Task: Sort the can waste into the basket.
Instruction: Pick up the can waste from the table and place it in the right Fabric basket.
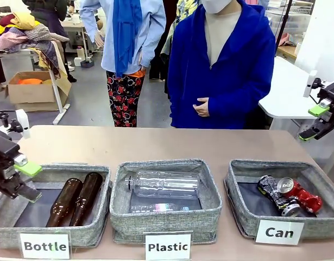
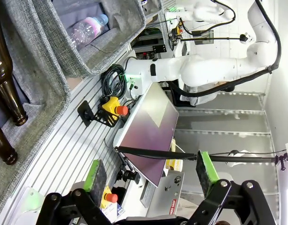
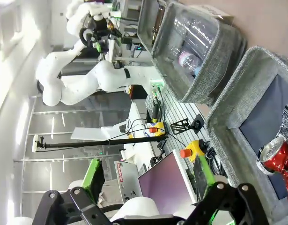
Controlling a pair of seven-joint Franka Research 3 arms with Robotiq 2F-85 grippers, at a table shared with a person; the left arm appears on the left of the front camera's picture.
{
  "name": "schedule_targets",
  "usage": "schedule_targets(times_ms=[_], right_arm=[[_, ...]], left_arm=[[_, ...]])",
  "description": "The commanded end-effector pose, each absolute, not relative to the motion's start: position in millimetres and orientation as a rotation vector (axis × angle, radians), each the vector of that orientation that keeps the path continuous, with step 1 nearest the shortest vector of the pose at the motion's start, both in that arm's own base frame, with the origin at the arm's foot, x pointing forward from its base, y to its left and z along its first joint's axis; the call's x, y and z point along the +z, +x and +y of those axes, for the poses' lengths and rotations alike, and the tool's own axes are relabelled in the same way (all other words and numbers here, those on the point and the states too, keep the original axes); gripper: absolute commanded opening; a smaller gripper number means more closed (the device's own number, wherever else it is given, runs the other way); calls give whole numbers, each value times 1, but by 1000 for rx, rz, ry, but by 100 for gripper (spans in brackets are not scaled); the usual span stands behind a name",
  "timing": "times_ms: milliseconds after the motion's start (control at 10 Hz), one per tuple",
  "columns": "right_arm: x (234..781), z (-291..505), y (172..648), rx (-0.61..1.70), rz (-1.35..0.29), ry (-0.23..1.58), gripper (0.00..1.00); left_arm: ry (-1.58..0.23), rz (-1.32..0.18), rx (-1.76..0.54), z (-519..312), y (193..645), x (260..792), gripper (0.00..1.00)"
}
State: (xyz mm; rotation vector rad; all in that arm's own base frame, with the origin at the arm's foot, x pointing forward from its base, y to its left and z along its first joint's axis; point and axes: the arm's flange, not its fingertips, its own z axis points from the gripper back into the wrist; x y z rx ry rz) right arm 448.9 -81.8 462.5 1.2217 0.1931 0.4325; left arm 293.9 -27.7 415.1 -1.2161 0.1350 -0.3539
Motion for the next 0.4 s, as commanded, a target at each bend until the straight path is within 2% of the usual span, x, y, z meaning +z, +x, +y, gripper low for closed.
schedule_targets(times_ms=[0,300], right_arm=[[465,-84,450,452,184,1212,100],[465,-84,450,452,184,1212,100]], left_arm=[[-1218,145,-352,-26,291,417,100],[-1218,145,-352,-26,291,417,100]])
